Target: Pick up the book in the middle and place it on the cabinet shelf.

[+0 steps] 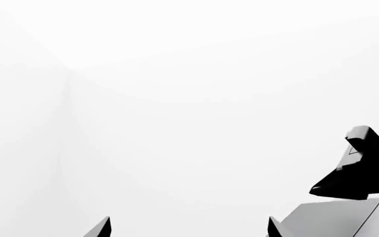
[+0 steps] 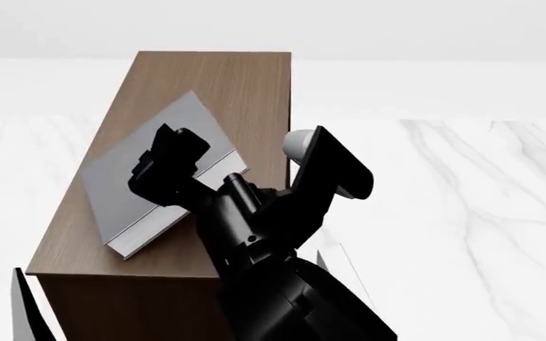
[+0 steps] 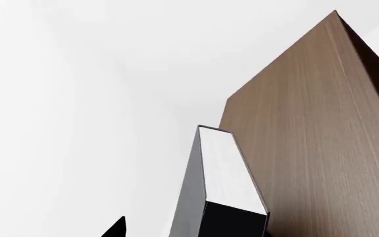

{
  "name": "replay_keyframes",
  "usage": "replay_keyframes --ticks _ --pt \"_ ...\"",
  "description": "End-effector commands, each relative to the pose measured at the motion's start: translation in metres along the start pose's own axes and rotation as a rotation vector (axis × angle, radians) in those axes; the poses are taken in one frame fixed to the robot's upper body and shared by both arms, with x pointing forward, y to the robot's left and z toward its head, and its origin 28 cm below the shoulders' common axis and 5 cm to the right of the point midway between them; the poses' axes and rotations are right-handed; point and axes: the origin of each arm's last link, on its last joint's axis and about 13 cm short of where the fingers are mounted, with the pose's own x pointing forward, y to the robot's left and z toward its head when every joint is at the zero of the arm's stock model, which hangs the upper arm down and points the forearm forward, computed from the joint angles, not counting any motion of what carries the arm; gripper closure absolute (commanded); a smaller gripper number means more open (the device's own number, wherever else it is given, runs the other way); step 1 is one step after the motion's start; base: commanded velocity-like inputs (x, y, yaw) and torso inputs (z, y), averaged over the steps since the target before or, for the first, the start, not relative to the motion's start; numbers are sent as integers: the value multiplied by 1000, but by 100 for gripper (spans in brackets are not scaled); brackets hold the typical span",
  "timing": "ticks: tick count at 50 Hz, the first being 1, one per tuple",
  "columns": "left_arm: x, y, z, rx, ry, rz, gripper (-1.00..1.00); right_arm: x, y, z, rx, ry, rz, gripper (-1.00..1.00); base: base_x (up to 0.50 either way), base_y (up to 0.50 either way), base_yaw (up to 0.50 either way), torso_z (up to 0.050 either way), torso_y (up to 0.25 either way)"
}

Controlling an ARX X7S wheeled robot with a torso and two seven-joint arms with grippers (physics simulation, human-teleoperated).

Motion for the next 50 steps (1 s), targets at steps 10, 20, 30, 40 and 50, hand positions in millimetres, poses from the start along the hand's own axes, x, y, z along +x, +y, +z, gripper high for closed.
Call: replay_keyframes --ticks 10,20,30,40,50 --pt "2 -1 1 12 -15 -8 -100 12 -63 45 -71 -302 -320 -100 0 0 0 -1 0" --pt "2 -1 1 14 -16 -11 -100 9 -71 56 -93 -373 -359 -100 0 0 0 -1 0" --pt "2 -2 2 14 -16 -12 -100 3 -75 59 -103 -397 -371 -100 0 0 0 0 0" --pt "2 -2 2 13 -19 -11 -100 -11 -72 64 -132 -443 -371 -100 0 0 0 0 0" --pt "3 -2 2 13 -20 -5 -100 -28 -72 70 -181 -505 -385 -100 0 0 0 0 0"
